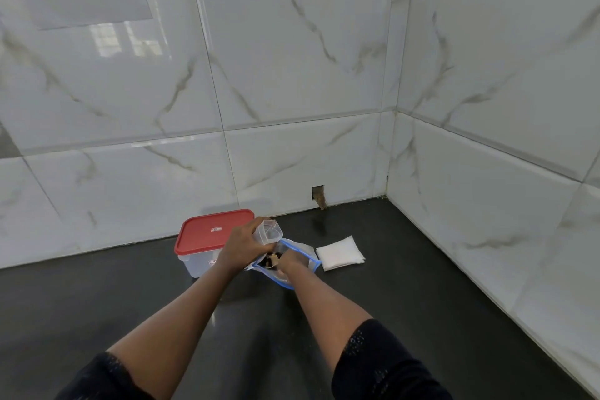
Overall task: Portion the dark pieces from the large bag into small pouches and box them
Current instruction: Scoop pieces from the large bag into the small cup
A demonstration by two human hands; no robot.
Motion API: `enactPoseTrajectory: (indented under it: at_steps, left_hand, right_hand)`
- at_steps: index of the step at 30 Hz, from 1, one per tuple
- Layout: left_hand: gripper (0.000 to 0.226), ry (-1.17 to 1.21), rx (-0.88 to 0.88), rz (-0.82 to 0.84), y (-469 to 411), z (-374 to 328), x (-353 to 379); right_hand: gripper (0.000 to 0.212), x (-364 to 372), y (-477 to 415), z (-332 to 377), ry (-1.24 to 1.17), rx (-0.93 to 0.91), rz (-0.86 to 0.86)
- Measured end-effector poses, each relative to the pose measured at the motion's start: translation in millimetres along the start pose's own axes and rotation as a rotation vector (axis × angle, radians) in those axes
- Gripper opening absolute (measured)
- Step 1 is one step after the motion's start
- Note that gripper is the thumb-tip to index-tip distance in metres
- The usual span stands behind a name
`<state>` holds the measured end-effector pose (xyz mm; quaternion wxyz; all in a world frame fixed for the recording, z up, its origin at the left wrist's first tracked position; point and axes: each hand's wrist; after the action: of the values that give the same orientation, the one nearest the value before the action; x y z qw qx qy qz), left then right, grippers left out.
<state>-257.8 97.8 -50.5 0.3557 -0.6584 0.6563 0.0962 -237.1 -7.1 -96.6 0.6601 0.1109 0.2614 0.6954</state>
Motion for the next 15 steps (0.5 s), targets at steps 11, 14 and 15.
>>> enactPoseTrajectory:
  at_steps: [11,14,15]
  left_hand:
    - [0.048,-0.046,0.015,-0.008,-2.8,3.2,0.4]
    - [0.048,-0.03,0.01,-0.018,-2.9,5.4,1.9]
    - [0.049,-0.03,0.011,-0.02,-3.0,6.0,2.8]
  right_hand:
    - [0.039,-3.8,-5.4,8.2,-0.101,0.134,-0.039]
    - [0.044,-8.9,-5.8,7.1,-0.061,0.144,-0.081]
    - [0.045,-9.3,-5.8,7.7,-0.057,0.145,-0.088]
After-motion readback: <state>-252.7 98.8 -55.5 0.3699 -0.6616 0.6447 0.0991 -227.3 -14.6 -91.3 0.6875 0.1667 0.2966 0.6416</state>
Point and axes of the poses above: each hand's wrist, its own y-axis away from the middle knuckle, its own x-axis out of the palm, z = x × y, and after that the axes turned 10 degrees about y, right-handed
